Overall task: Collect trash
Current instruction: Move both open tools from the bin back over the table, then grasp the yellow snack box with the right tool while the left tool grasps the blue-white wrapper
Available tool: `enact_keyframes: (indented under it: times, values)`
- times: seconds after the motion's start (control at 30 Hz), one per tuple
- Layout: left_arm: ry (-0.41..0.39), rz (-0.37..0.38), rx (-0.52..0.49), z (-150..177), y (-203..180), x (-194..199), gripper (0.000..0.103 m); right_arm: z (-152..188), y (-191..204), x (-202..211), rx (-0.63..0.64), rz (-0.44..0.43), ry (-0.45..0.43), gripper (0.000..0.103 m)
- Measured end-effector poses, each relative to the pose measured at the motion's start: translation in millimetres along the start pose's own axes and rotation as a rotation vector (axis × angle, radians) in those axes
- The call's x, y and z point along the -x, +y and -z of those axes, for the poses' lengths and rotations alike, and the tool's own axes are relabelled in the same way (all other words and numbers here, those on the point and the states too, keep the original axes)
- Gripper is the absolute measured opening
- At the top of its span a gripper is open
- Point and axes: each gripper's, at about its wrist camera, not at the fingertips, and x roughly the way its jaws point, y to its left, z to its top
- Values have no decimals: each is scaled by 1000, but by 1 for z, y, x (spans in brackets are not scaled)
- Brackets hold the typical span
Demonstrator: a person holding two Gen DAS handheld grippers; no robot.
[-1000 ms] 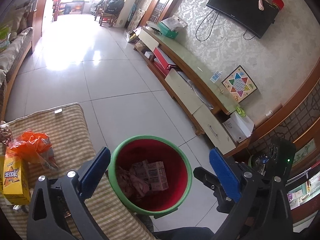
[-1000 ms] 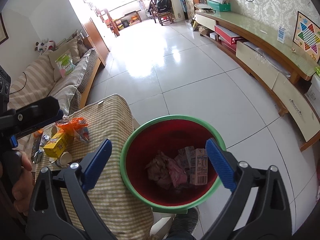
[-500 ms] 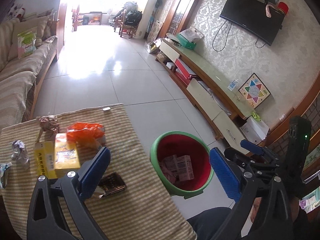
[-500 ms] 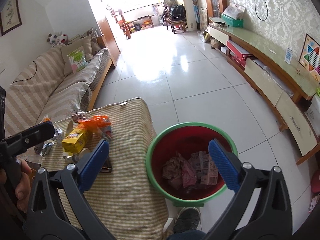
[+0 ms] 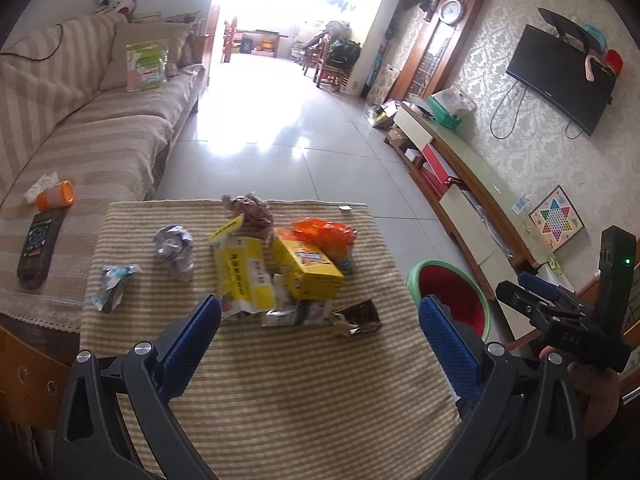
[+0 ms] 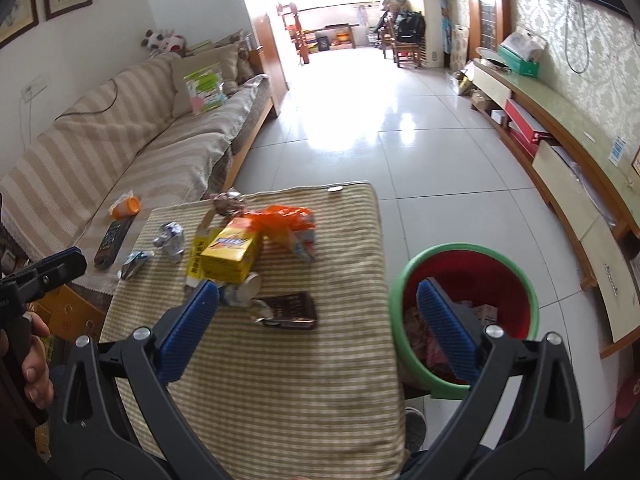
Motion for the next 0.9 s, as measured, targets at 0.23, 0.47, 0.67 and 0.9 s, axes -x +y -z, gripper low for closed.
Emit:
enact_keyframes:
  times: [0.23, 0.47, 0.67, 0.9]
  values:
    - [10, -103, 53, 13, 57, 18, 95, 0, 48, -15, 47, -33, 29, 98]
    - [21, -141, 113, 17, 101, 22, 95, 0, 86, -38, 88, -61, 73, 98]
    - [53, -170, 143, 19, 126, 5, 95, -3, 99, -61, 99, -70, 106, 98]
    - [122, -236, 130, 15, 153, -35, 95, -12, 106, -102, 93, -87, 157, 98]
